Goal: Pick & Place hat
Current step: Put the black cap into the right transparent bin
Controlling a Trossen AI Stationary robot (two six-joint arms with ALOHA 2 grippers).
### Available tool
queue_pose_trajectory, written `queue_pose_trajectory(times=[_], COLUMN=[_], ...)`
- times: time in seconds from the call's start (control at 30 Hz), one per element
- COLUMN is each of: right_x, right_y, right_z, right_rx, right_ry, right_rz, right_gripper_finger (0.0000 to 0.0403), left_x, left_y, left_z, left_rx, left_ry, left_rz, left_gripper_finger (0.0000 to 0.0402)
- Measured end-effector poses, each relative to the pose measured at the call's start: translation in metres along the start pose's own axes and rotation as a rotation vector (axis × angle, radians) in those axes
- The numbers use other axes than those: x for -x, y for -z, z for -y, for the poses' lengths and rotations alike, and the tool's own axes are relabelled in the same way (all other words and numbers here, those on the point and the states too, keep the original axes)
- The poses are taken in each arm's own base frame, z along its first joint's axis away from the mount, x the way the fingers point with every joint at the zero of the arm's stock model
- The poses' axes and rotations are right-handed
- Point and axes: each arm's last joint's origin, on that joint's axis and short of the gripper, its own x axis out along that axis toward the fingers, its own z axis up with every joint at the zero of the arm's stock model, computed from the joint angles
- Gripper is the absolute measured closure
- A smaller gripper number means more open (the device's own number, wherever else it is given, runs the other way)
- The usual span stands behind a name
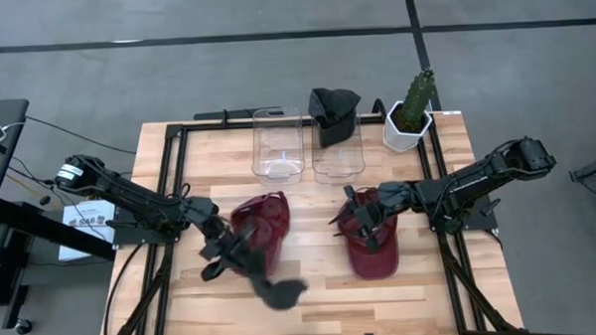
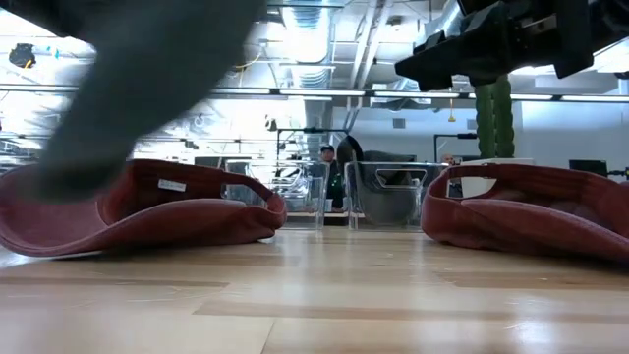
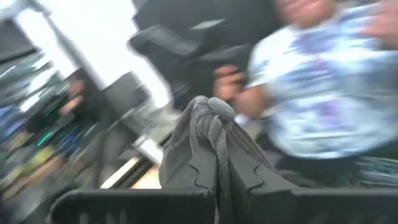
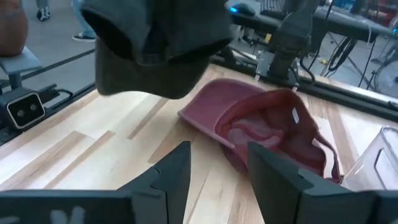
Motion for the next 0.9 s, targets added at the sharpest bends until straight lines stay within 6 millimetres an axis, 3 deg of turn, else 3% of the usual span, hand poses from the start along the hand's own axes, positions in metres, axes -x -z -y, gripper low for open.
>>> queue_pose_trajectory(times=[0.23, 0.57, 0.7, 0.9], right_x=[0.0, -0.005, -0.023, -0.069], right_y=[-0.005, -0.012, -0.009, -0.011], right_z=[0.001, 0.004, 0.006, 0.013], right_rx=[0.001, -0.046, -0.037, -0.034], right_ry=[0.006, 0.029, 0.043, 0.047], right_rz=[0.05, 0.165, 0.219, 0.241], right_gripper_finger=[0.0271, 0.0271, 0.0269, 0.027], left_x=[0.003, -0.001, -0.003, -0.003], left_y=[-0.001, -0.021, -0.027, -0.029], left_z=[0.01, 0.015, 0.018, 0.017], left_rx=[-0.124, -0.242, -0.339, -0.425], left_ry=[0.232, 0.26, 0.231, 0.187], left_rz=[0.155, 0.335, 0.384, 0.394], left_gripper_finger=[0.0392, 0.0392, 0.0392, 0.0392])
